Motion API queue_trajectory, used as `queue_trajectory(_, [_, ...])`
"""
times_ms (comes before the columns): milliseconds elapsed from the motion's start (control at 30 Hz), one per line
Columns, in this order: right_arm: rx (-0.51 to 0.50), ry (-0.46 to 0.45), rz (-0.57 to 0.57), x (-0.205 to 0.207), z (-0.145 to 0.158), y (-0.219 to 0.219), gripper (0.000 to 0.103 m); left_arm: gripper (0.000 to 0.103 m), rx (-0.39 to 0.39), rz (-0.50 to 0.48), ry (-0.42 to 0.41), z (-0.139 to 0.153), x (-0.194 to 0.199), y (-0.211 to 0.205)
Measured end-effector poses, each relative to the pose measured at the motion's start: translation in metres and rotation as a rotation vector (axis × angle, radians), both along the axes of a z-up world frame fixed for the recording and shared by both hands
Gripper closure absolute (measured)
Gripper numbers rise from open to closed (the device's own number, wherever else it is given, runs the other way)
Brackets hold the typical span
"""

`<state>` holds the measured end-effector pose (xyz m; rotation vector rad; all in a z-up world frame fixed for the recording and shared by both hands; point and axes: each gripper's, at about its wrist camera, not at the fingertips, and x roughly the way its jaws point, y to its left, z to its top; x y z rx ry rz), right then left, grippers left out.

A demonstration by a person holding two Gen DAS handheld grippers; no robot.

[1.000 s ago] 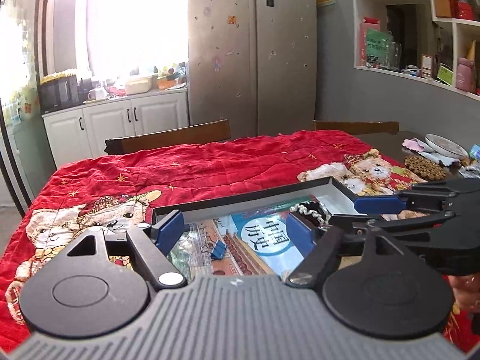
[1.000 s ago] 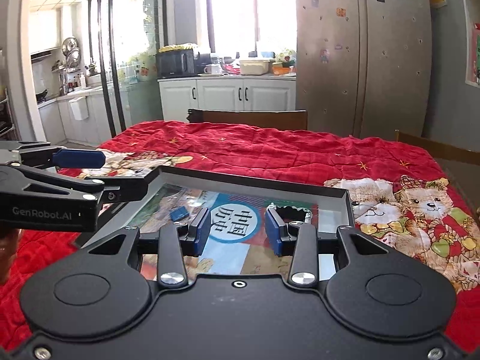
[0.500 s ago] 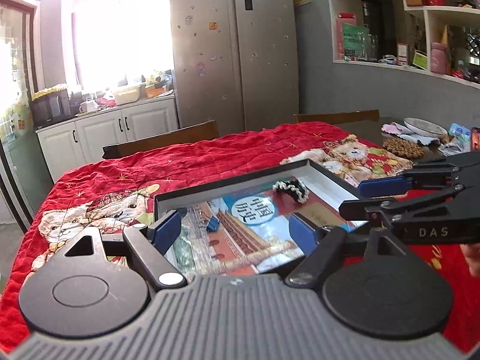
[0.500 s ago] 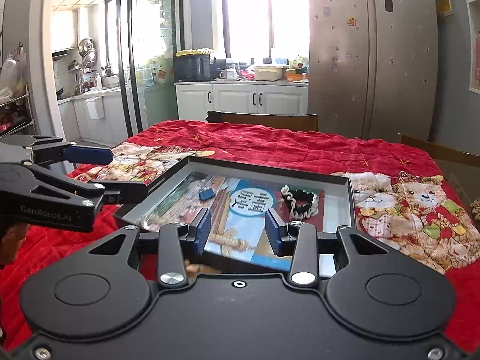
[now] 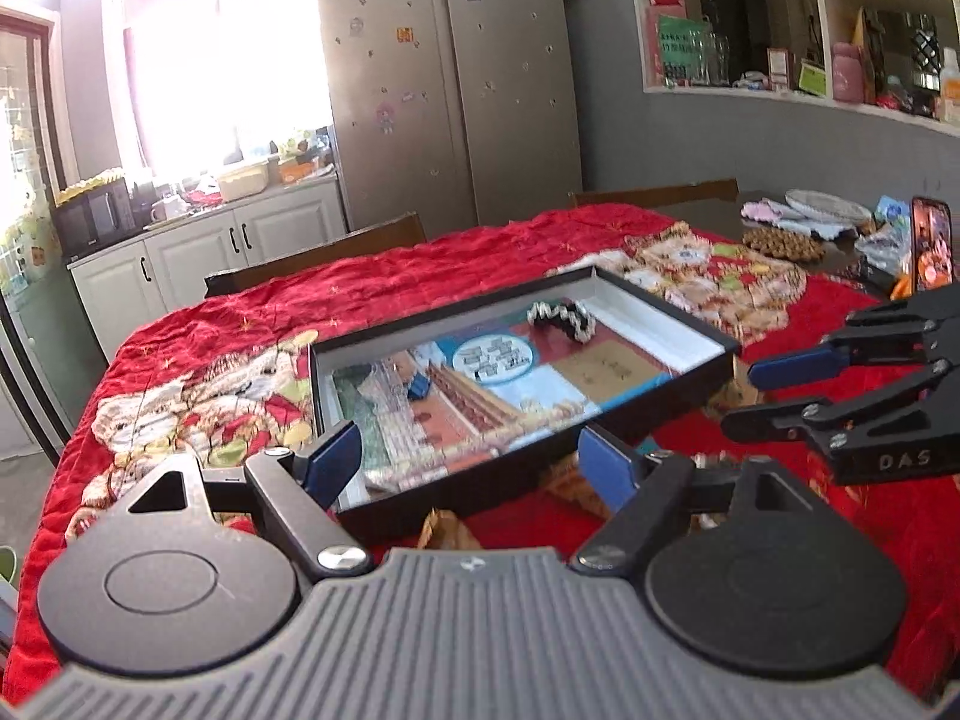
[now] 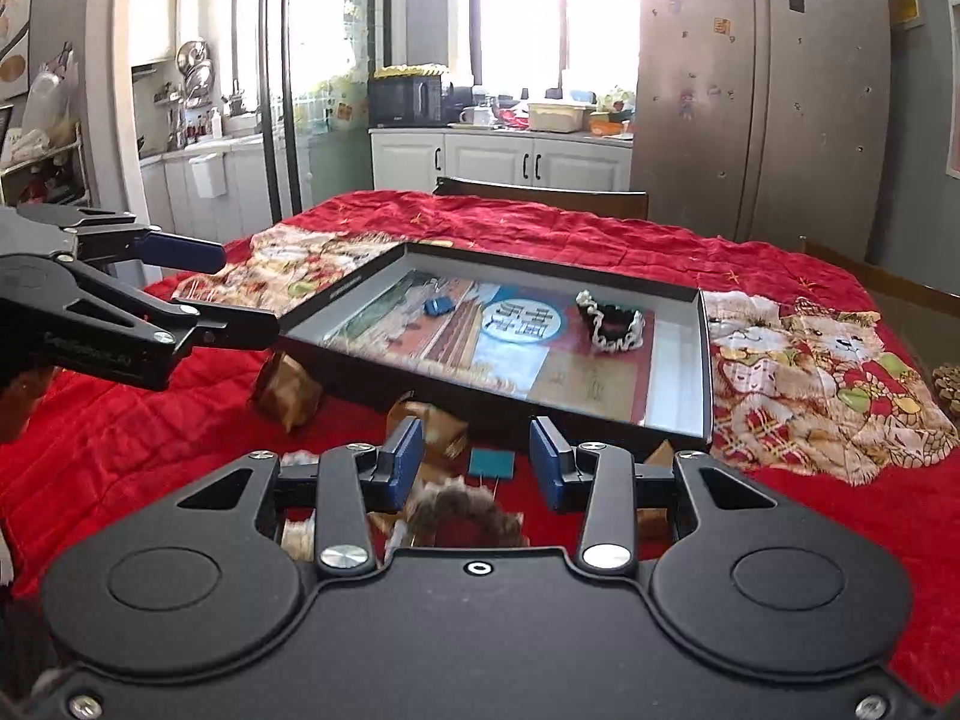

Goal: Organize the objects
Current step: 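Withdraw both grippers from the box back toward the scrunchie pile, then grasp the blue-and-white scrunchie with left gripper while right gripper grasps the cream scrunchie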

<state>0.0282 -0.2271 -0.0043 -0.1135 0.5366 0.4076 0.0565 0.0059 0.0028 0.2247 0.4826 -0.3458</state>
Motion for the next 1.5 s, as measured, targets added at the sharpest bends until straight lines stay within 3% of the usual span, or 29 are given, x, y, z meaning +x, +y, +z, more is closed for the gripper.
queue_trajectory(500, [0.011, 0.064, 0.116, -0.045, -0.023, 0.013, 0.073, 0.016, 0.027, -0.091, 0.138, -0.047, -0.016, -0.011])
queue_trajectory(1033, [0.026, 0.183, 0.085, -0.038, -0.051, 0.021, 0.075, 0.016, -0.02, -0.081, 0.197, -0.07, -0.012, -0.01])
queue_trajectory(1433, [0.106, 0.235, 0.048, -0.029, -0.06, 0.02, 0.074, 0.038, -0.024, -0.089, 0.225, -0.079, -0.009, -0.014])
queue_trajectory(1500, [0.11, 0.235, 0.045, -0.028, -0.061, 0.019, 0.075, 0.052, -0.025, -0.095, 0.225, -0.079, -0.01, -0.015])
